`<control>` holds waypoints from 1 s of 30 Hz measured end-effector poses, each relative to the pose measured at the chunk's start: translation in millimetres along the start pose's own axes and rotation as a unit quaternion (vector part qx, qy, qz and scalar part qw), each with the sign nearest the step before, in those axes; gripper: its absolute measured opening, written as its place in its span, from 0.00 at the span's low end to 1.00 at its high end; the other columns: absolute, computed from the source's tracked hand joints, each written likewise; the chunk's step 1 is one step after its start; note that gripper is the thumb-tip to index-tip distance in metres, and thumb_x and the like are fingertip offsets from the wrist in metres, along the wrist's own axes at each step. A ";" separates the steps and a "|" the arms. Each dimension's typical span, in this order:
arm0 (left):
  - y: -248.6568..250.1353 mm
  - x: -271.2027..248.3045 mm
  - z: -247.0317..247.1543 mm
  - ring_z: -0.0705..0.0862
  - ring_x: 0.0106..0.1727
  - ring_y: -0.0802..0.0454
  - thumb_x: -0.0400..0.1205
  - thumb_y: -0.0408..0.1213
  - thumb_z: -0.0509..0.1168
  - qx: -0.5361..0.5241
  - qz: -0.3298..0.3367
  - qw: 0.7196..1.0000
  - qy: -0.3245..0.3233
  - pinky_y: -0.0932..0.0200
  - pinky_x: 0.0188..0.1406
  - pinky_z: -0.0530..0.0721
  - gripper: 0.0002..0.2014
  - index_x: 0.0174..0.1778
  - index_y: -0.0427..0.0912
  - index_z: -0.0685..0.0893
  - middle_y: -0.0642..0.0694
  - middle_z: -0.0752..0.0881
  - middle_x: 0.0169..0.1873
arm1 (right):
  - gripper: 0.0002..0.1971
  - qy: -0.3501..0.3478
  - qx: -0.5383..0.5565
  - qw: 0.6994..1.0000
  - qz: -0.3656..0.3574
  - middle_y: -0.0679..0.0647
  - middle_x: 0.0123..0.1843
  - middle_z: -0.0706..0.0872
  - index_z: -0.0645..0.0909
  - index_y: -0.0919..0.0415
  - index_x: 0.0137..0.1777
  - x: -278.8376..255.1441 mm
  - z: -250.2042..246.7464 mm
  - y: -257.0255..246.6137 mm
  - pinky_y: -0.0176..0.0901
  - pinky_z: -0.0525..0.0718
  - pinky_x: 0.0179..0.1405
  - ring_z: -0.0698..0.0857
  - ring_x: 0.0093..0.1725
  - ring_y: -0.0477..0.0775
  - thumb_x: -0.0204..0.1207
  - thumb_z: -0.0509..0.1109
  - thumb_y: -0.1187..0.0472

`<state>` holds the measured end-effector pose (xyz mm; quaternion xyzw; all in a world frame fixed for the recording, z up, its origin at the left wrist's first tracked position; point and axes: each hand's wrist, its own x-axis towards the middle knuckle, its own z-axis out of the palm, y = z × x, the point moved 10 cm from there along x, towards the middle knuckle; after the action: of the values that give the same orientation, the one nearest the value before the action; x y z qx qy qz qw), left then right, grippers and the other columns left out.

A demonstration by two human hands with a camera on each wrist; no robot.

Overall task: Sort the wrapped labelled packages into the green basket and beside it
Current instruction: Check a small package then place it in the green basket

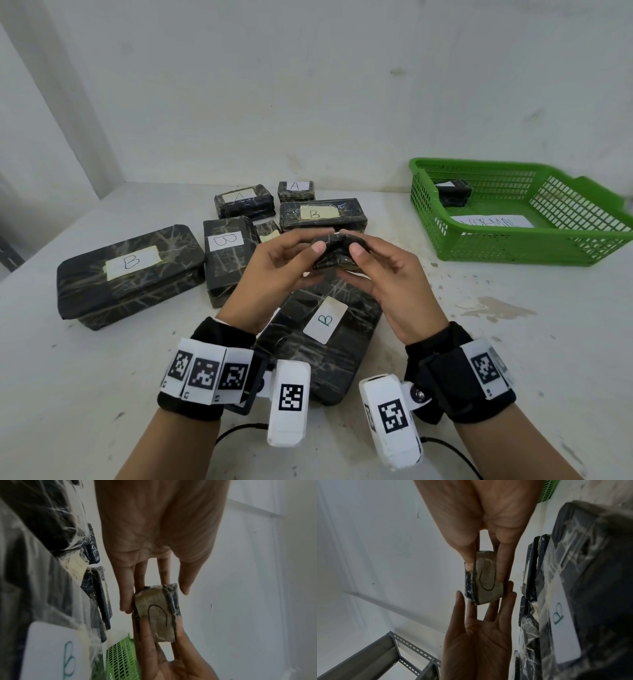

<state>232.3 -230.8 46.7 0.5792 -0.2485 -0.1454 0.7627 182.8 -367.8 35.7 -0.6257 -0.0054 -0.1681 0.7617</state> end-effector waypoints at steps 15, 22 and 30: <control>0.9 -1.7 2.8 0.92 0.50 0.41 0.80 0.39 0.66 0.056 0.016 0.998 0.019 0.51 0.48 0.92 0.13 0.51 0.33 0.90 0.34 0.91 0.47 | 0.12 0.044 -0.031 0.999 0.005 0.64 0.52 0.90 0.87 0.67 0.56 -2.9 -6.8 -1.3 0.59 0.90 0.54 0.90 0.55 0.57 0.81 0.68 0.59; -1.0 -0.8 1.7 0.91 0.50 0.40 0.77 0.42 0.67 0.052 0.014 0.998 0.023 0.48 0.49 0.91 0.17 0.50 0.31 0.89 0.30 0.90 0.47 | 0.12 0.062 -0.022 0.998 -0.009 0.64 0.51 0.91 0.88 0.69 0.55 -5.3 -8.3 -4.2 0.58 0.91 0.51 0.91 0.53 0.58 0.81 0.69 0.60; -3.9 0.1 -3.3 0.91 0.46 0.44 0.84 0.35 0.64 0.059 0.014 0.998 0.032 0.49 0.47 0.91 0.11 0.46 0.30 0.87 0.31 0.89 0.44 | 0.18 0.052 -0.026 0.998 0.017 0.65 0.51 0.91 0.88 0.69 0.54 -4.6 -5.3 1.5 0.56 0.91 0.53 0.91 0.53 0.56 0.75 0.72 0.53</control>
<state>234.4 -229.3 42.2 0.6241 -0.2398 -0.1014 0.7367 177.8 -371.4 32.1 -0.6360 0.0489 -0.1876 0.7469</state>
